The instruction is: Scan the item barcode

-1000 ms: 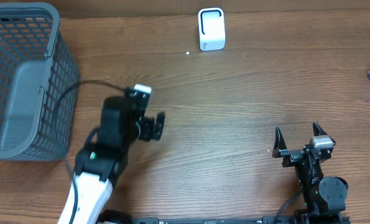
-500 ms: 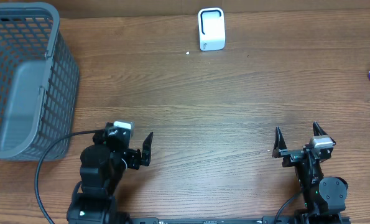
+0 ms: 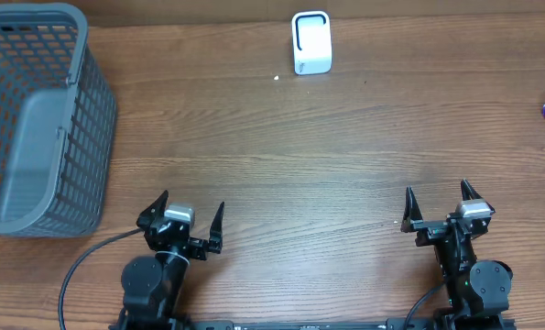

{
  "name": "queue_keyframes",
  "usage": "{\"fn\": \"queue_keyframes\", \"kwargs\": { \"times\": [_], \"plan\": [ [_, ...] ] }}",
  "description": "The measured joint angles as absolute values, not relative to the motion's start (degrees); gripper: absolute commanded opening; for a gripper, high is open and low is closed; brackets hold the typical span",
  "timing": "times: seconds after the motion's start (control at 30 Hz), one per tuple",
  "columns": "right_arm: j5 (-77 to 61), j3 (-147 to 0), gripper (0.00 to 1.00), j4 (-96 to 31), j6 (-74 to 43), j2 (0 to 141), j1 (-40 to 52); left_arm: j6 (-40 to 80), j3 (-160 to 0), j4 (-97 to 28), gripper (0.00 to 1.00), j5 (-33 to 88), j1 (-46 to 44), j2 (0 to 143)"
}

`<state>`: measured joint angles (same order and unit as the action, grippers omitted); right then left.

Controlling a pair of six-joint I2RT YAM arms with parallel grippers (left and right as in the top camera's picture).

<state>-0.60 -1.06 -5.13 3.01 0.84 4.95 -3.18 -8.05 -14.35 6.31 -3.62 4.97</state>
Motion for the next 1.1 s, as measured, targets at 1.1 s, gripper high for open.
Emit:
{"fn": "queue_keyframes", "kwargs": {
  "times": [1.1],
  "plan": [
    [-0.6,-1.06,1.0,-5.15,3.03,0.84,4.95,-0.64,-0.51,-4.29,1.0,2.76,-1.72,0.75]
  ]
}}
